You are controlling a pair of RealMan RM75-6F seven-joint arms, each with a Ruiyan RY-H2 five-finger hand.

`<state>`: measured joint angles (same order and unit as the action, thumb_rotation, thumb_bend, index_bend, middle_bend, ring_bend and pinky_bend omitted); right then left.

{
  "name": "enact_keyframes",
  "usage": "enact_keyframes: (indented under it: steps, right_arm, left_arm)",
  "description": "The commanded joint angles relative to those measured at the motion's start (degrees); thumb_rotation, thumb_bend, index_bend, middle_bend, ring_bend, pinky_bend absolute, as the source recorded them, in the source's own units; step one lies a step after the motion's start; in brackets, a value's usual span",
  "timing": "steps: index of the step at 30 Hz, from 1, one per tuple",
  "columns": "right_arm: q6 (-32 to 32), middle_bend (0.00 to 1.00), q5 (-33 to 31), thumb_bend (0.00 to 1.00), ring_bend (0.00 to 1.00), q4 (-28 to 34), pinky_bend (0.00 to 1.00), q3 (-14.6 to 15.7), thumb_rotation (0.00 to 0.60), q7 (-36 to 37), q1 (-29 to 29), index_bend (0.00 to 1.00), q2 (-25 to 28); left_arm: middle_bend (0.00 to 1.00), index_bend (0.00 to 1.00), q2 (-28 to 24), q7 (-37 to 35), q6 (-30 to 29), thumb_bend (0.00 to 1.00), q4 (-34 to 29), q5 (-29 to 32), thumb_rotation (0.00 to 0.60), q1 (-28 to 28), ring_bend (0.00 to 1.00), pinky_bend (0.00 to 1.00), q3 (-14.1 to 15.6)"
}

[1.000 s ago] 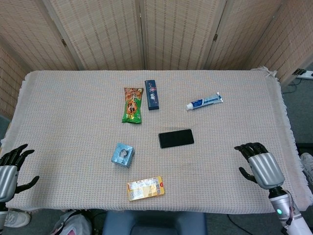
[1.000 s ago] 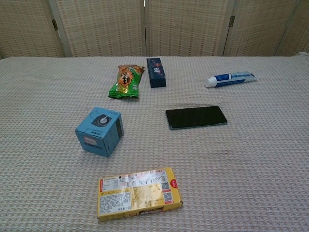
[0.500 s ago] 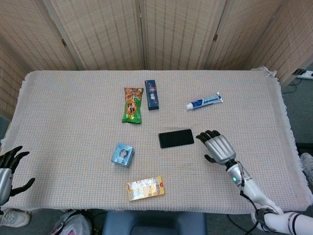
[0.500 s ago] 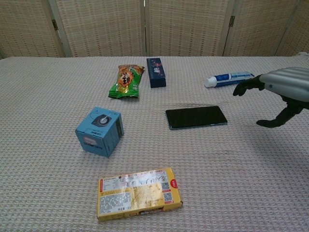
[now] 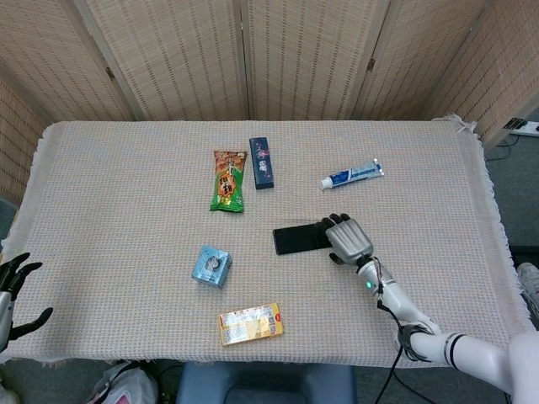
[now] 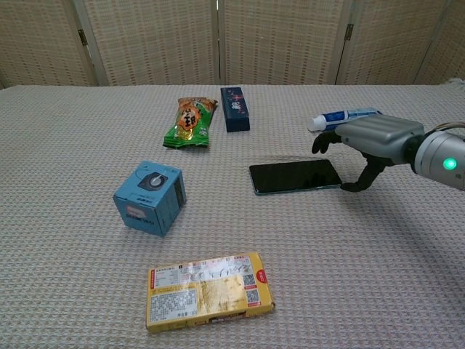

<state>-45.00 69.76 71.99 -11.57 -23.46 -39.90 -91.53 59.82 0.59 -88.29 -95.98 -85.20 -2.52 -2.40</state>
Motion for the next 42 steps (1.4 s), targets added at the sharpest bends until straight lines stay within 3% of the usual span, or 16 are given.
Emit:
enact_keyframes:
  steps: [1, 22, 30, 34, 39, 42]
  right_arm:
    - [1.2, 0.22, -1.2, 0.21, 0.16, -2.3, 0.24, -0.2, 0.600, -0.4, -1.6, 0.21, -2.1]
    - [1.9, 0.28, -4.7, 0.25, 0.16, -7.1, 0.24, 1.6, 0.600, -3.4, -5.9, 0.24, -6.6]
    - [3.0, 0.32, -6.3, 0.36, 0.16, -8.6, 0.24, 1.7, 0.600, -4.7, -7.5, 0.29, -7.5]
    - [3.2, 0.34, -6.9, 0.48, 0.16, -8.1, 0.24, 1.5, 0.600, -4.4, -8.0, 0.32, -7.2]
    - [3.8, 0.38, -7.9, 0.62, 0.20, -4.3, 0.24, 2.2, 0.600, -4.4, -7.8, 0.38, -4.0]
    - [3.9, 0.40, -8.6, 0.66, 0.21, -0.5, 0.24, 2.9, 0.600, -4.7, -7.4, 0.39, -1.2]
  left_arm:
    - [0.15, 0.23, 0.0, -0.3, 0.1, 0.21, 0.2, 0.2, 0.600, 0.1, 0.15, 0.20, -0.1]
    - [0.14, 0.23, 0.7, -3.2, 0.6, 0.21, 3.5, 1.1, 0.600, 0.5, 0.15, 0.20, -0.2]
    - [0.15, 0.23, 0.8, -3.4, 0.7, 0.21, 3.9, 1.3, 0.600, 0.7, 0.15, 0.20, -0.3]
    - [0.14, 0.23, 0.8, -3.6, 0.5, 0.21, 4.1, 1.3, 0.600, 0.8, 0.15, 0.20, -0.4]
    - [0.15, 0.23, 0.8, -3.6, 0.6, 0.21, 4.3, 1.5, 0.600, 0.9, 0.15, 0.20, -0.4]
    - [0.15, 0.23, 0.8, -3.6, 0.5, 0.21, 4.2, 1.2, 0.600, 0.9, 0.15, 0.20, -0.4]
